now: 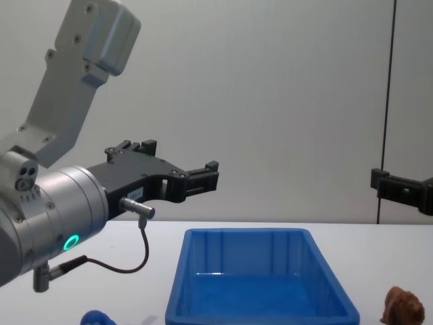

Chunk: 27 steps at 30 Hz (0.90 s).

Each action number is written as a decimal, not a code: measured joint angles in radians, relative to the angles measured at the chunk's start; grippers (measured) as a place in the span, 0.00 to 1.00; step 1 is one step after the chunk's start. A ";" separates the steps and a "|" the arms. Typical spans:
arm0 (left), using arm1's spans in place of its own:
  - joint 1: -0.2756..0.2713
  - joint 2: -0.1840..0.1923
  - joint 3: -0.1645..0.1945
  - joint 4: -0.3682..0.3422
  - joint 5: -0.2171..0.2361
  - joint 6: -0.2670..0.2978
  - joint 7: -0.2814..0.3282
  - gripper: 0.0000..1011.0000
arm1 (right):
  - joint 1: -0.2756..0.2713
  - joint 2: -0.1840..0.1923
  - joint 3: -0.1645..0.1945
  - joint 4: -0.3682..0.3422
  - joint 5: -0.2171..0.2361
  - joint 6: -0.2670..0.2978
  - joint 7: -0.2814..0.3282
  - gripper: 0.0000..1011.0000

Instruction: Pick up the two dolls from the table and place them into the box.

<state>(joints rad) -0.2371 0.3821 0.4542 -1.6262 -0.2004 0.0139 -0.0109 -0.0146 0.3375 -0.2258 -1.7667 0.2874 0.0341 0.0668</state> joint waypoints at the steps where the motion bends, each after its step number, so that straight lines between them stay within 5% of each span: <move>1: 0.000 0.000 0.000 0.000 0.000 0.000 0.000 0.99 | 0.000 0.000 0.000 0.000 0.000 0.000 0.000 0.99; 27: 0.000 0.000 0.000 0.000 0.000 0.000 0.000 0.99 | 0.000 0.000 0.000 0.000 0.000 0.000 0.000 0.99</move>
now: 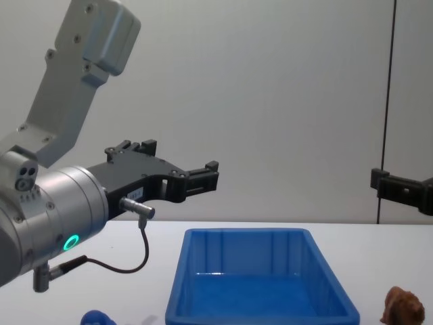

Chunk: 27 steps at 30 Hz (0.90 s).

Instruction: Pick up the two dolls from the table and place them into the box.

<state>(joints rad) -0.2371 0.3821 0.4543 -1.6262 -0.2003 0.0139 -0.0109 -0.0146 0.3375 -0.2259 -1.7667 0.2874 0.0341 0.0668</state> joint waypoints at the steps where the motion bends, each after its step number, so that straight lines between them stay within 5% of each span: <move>1: 0.000 0.000 0.000 0.000 0.000 0.000 0.000 0.99 | 0.000 0.000 0.000 0.000 0.000 0.000 0.000 0.99; 27: 0.000 0.000 0.000 0.000 0.000 0.000 0.000 0.99 | -0.023 0.076 0.060 0.048 0.020 0.079 0.021 0.99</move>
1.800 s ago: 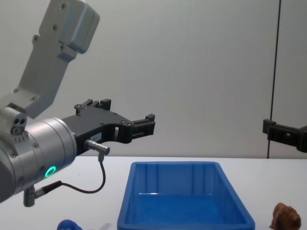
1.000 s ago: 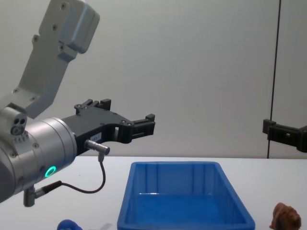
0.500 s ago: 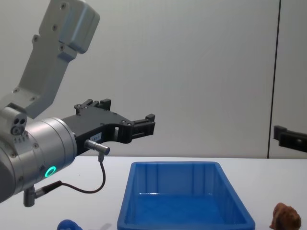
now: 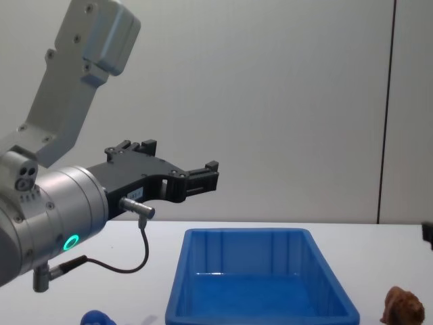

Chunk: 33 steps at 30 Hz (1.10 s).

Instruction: Pick up the two dolls from the table and place them into the box.

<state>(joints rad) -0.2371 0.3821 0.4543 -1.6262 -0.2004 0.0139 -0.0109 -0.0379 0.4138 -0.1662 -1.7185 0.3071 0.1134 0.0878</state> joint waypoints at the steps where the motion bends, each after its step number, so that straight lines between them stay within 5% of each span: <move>1: 0.000 0.000 0.000 0.000 0.000 0.000 0.000 0.99 | -0.003 0.005 0.003 0.004 -0.001 0.008 0.002 0.99; 17: 0.000 0.000 0.000 0.000 0.000 0.000 0.000 0.99 | -0.029 0.029 0.012 0.037 -0.033 0.072 0.014 0.99; 33: 0.000 0.000 0.000 0.000 0.000 0.000 0.000 0.99 | -0.016 0.014 0.003 0.079 -0.058 0.141 0.021 0.99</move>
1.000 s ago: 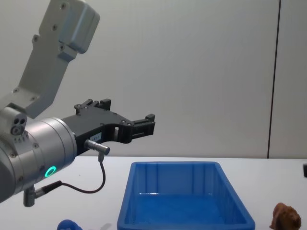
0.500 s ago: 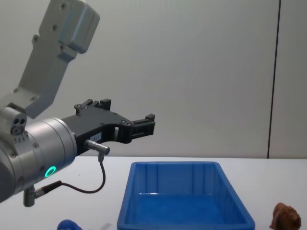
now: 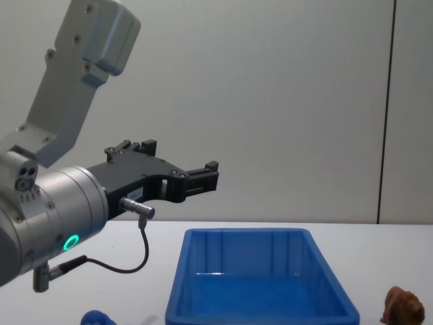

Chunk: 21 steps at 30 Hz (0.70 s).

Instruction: Pick up the two dolls from the table and place them into the box.

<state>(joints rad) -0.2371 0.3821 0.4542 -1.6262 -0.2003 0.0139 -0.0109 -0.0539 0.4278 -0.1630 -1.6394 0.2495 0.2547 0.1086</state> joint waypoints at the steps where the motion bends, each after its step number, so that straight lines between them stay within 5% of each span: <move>1: 0.000 0.000 0.000 0.000 0.000 0.000 0.000 0.99 | 0.003 -0.002 -0.001 0.004 -0.001 0.008 0.001 0.99; 16: 0.000 0.000 0.000 0.000 0.000 0.000 0.000 0.99 | 0.041 -0.027 -0.010 0.041 -0.006 0.098 0.010 0.99; 21: 0.000 0.000 0.000 0.000 0.000 0.000 0.000 0.99 | 0.051 -0.036 -0.012 0.050 -0.011 0.121 0.003 0.86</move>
<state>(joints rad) -0.2371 0.3821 0.4542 -1.6262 -0.2004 0.0139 -0.0109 -0.0028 0.3921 -0.1754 -1.5898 0.2389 0.3758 0.1121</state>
